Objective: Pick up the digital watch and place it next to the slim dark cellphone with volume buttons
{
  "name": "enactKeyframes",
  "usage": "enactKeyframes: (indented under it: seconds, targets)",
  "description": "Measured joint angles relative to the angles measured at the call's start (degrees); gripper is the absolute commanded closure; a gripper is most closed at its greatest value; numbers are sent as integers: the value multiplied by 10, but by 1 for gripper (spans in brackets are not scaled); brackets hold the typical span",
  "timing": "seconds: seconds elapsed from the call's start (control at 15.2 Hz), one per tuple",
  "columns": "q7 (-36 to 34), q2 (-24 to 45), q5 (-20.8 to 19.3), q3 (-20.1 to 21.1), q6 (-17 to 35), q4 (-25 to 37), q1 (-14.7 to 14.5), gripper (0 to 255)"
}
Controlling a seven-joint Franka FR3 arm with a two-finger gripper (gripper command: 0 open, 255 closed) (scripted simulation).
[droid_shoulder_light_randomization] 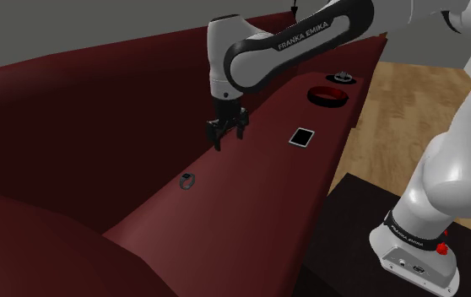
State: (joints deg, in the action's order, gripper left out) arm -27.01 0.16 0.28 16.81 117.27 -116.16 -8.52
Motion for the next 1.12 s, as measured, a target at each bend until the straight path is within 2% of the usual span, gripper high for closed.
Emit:
enactKeyframes:
  seconds: [0.4, 0.86, 1.12]
  targets:
    - [-59, 116, -22, 17, 12, 90, -28, 0]
    - [-113, 272, -52, 18, -4, 247, -74, 0]
    - [-118, 295, -57, 16, 12, 253, -79, 0]
